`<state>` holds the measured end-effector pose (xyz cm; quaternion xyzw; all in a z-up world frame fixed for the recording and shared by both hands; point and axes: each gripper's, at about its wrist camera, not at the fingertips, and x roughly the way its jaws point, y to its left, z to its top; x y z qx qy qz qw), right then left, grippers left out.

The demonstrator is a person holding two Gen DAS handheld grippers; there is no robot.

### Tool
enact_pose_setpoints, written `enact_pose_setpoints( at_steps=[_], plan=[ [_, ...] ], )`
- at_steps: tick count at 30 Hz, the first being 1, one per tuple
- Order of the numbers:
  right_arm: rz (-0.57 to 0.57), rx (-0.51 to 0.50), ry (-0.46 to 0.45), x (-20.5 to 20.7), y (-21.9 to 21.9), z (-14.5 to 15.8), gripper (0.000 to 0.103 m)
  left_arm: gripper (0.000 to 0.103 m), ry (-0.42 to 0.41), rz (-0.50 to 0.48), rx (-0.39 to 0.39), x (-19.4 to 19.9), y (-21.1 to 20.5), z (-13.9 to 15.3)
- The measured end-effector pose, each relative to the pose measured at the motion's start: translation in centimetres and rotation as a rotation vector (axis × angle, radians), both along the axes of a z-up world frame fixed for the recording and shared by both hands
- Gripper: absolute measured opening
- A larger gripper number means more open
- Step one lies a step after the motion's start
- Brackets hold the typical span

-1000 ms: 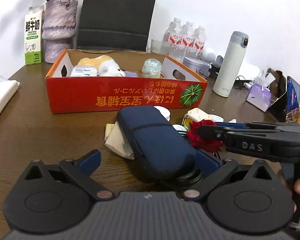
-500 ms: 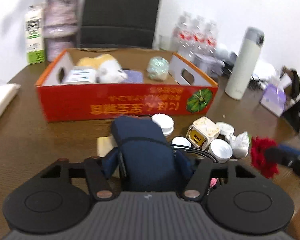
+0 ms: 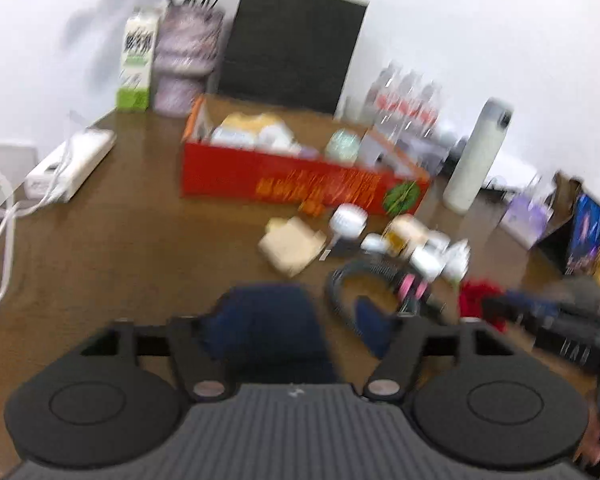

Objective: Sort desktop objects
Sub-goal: 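Grasp the red rose with right while left grasps the navy zip pouch, then carry the navy pouch into the carton with left while right drops the red rose in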

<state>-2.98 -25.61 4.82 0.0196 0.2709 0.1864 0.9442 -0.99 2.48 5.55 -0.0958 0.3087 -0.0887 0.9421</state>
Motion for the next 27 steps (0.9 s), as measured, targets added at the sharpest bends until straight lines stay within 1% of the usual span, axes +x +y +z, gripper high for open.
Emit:
enact_pose_setpoints(
  at_steps=[1,2,3,4,5,6,7,8,11,13,14,15,17,18,19,21,22,23,24,25,27],
  plan=[
    [-0.011,0.003,0.003,0.0,0.0,0.1,0.027,0.090,-0.011,0.003,0.021,0.5,-0.7,0.1],
    [-0.021,0.007,0.006,0.0,-0.2,0.2,0.027,0.096,-0.002,0.008,0.070,1.0,-1.5,0.1],
    [-0.022,0.008,0.005,-0.2,-0.3,0.4,0.027,0.099,0.015,0.010,0.139,1.3,-2.4,-0.1],
    [-0.019,0.006,0.004,-0.2,-0.5,0.5,0.028,0.099,0.036,0.012,0.208,1.4,-3.2,-0.5],
    [-0.014,-0.002,0.006,-0.4,-0.6,0.6,0.028,0.099,0.047,0.014,0.259,1.0,-3.7,-1.0],
    [-0.007,-0.010,0.008,-0.7,-0.5,0.6,0.028,0.100,0.046,0.010,0.286,0.5,-3.8,-1.5],
    [0.009,-0.017,0.013,-0.9,-0.4,0.5,0.028,0.103,0.045,0.008,0.299,-0.2,-3.8,-2.1],
    [0.042,-0.022,0.024,-1.0,-0.3,0.3,0.030,0.103,0.050,0.009,0.301,-0.7,-3.7,-2.7],
    [0.195,-0.034,0.068,-1.2,1.2,-0.9,0.030,0.103,0.092,0.031,0.309,-1.0,-3.2,-4.4],
    [0.252,-0.072,0.090,-1.5,2.7,-1.6,0.031,0.103,0.100,0.015,0.286,-1.4,-2.2,-4.5],
    [0.260,-0.107,0.087,-1.9,3.3,-1.9,0.040,0.103,0.104,0.016,0.278,-1.7,-1.7,-4.3],
    [0.263,-0.132,0.075,-2.4,3.8,-1.9,0.046,0.103,0.109,0.022,0.270,-2.0,-1.0,-4.2],
    [0.279,-0.133,0.046,-3.3,3.7,-1.9,0.071,0.103,0.119,0.043,0.246,-2.3,-0.1,-4.1],
    [0.289,-0.120,0.047,-3.4,3.5,-2.0,0.075,0.103,0.113,0.048,0.231,-2.3,0.1,-4.1],
    [0.298,-0.103,0.055,-3.4,3.4,-2.0,0.077,0.103,0.106,0.047,0.222,-2.1,0.0,-4.0],
    [0.292,-0.089,0.076,-3.0,3.7,-2.2,0.075,0.103,0.096,0.030,0.225,-1.3,-0.6,-4.1],
    [0.281,-0.097,0.080,-2.7,4.2,-2.5,0.070,0.102,0.093,0.029,0.224,-0.9,-0.9,-4.2],
    [0.264,-0.108,0.081,-2.4,4.5,-2.7,0.064,0.099,0.101,0.041,0.226,-0.5,-1.1,-4.4],
    [0.247,-0.112,0.091,-2.1,4.6,-3.1,0.062,0.089,0.109,0.050,0.222,-0.2,-1.2,-4.5],
    [0.230,-0.117,0.105,-1.7,4.9,-3.5,0.058,0.072,0.087,0.061,0.231,-0.4,-1.3,-4.5],
    [0.193,-0.128,0.090,-2.0,5.1,-3.8,0.048,0.069,0.065,0.037,0.247,-0.8,-1.6,-4.4]
  ],
)
